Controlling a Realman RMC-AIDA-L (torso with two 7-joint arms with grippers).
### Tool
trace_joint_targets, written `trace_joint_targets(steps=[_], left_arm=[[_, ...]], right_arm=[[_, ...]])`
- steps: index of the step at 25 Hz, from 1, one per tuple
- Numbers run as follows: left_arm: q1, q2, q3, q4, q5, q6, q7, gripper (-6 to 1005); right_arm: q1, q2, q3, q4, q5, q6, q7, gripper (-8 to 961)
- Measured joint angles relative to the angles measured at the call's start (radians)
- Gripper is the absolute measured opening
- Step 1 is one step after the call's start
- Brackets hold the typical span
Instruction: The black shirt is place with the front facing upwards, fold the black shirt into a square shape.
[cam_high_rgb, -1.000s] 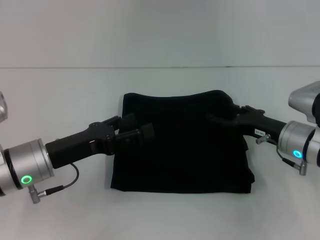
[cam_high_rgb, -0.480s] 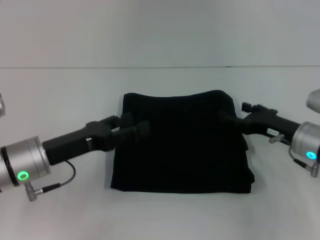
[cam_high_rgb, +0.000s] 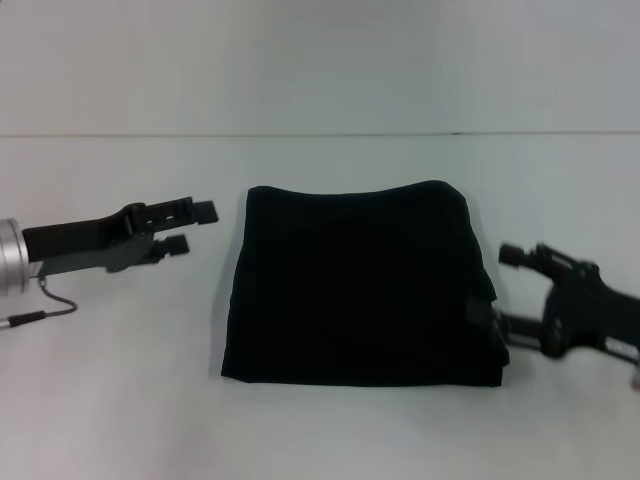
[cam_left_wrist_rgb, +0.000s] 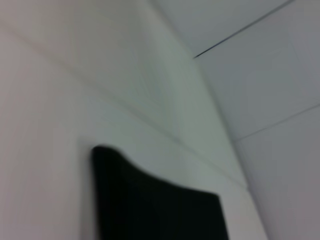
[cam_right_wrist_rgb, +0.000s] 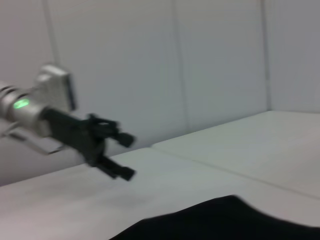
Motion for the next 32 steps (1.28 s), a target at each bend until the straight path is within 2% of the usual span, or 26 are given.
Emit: trace_joint_targets(steps=[3, 6, 12, 20, 26, 32], left_arm=[[-0.021, 0.011, 0.039, 0.000, 0.044, -0.011, -0.121, 893], [-0.038, 0.007, 0.050, -0.001, 0.079, -0.035, -0.172, 892], [-0.065, -0.002, 0.082, -0.052, 0.098, -0.104, -0.205, 891], [-0.077, -0.031, 0.116, -0.075, 0.112, -0.196, -0.209, 891], [-0.086, -0.067, 0.157, -0.074, 0.118, -0.261, -0.208, 890], [-0.099, -0.077, 0.171, -0.075, 0.119, -0.268, -0.209, 889]], right_arm=[[-0.039, -0.001, 0.003, 0.003, -0.040, -0.062, -0.057, 946], [-0.073, 0.010, 0.002, 0.010, -0.099, -0.082, -0.133, 946], [-0.089, 0.015, 0.010, 0.021, -0.136, -0.074, -0.145, 946], [-0.095, 0.016, 0.022, 0.023, -0.138, -0.074, -0.146, 946], [-0.096, 0.016, 0.022, 0.023, -0.138, -0.075, -0.147, 946], [-0.096, 0.016, 0.022, 0.023, -0.139, -0.076, -0.146, 946]])
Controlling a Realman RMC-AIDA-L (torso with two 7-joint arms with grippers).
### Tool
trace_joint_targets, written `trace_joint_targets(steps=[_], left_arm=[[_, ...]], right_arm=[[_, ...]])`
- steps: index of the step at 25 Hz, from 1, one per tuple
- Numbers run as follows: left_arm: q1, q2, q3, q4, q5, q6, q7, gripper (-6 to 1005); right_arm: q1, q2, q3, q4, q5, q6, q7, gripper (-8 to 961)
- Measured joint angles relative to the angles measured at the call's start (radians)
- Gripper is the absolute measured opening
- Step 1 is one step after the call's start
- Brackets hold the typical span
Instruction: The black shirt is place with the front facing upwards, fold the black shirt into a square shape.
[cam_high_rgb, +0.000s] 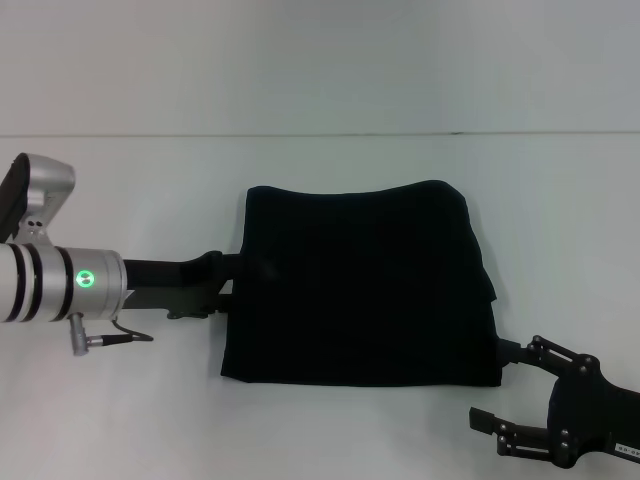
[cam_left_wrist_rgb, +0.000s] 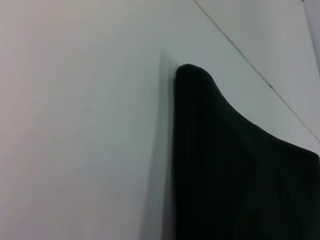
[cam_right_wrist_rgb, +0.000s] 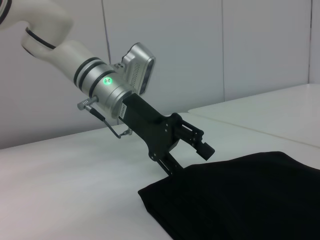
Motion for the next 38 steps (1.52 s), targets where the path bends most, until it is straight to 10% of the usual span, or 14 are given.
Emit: trace_joint_targets(steps=[10, 27, 38], left_arm=[[-0.016, -0.017, 0.038, 0.012, 0.000, -0.003, 0.021, 888], [-0.012, -0.030, 0.036, 0.022, -0.007, -0.031, 0.030, 333], [0.002, -0.050, 0.009, 0.029, -0.070, -0.067, 0.062, 239]], right_arm=[[-0.001, 0.000, 0.001, 0.000, 0.000, 0.000, 0.003, 946], [0.006, 0.000, 0.003, 0.000, 0.001, -0.004, 0.007, 946], [0.010, -0.001, 0.005, -0.008, 0.005, -0.004, 0.009, 946]])
